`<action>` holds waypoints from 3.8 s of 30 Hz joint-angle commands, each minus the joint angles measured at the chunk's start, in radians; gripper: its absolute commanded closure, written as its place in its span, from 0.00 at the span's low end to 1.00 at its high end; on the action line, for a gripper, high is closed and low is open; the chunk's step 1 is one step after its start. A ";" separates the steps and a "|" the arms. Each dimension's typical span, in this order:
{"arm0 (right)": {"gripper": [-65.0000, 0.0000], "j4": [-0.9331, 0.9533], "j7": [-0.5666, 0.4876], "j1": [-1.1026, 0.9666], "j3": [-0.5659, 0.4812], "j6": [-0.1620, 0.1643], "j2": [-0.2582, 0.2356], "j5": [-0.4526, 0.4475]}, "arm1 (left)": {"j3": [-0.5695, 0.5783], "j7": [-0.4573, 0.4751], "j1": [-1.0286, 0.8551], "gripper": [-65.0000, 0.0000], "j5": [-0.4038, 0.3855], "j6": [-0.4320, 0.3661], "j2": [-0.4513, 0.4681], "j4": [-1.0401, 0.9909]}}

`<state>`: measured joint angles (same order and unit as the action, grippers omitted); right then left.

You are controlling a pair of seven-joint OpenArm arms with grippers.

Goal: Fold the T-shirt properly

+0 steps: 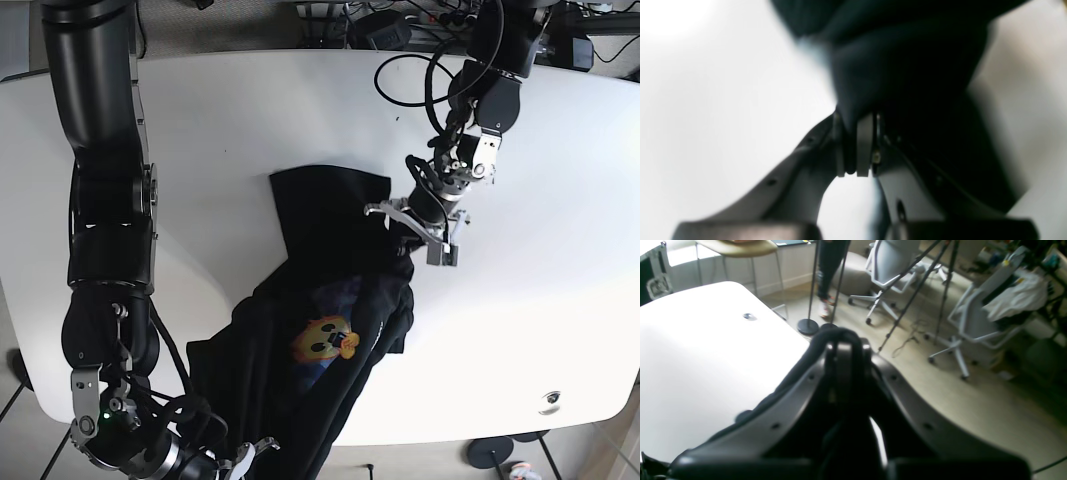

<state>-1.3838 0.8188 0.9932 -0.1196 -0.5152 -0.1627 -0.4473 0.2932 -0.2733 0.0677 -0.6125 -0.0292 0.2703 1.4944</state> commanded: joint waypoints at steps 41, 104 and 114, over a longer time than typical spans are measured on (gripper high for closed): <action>0.97 -0.311 -0.166 -0.976 0.496 -0.007 0.016 0.259 | -0.578 -0.258 -0.579 1.00 -0.225 0.374 0.166 0.453; 0.97 -0.276 -0.168 -0.985 0.521 -0.135 0.116 0.273 | -0.457 -0.163 0.398 1.00 0.122 0.536 0.129 -0.825; 0.97 -0.147 -0.168 -0.867 0.269 -0.136 0.064 0.272 | -0.969 -0.553 -0.220 1.00 0.121 0.544 0.096 0.031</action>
<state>-1.5116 0.6746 0.1059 0.1406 -0.6483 -0.0921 -0.1608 -0.6792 -0.8406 -0.1646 -0.4816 0.5182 0.3443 1.5124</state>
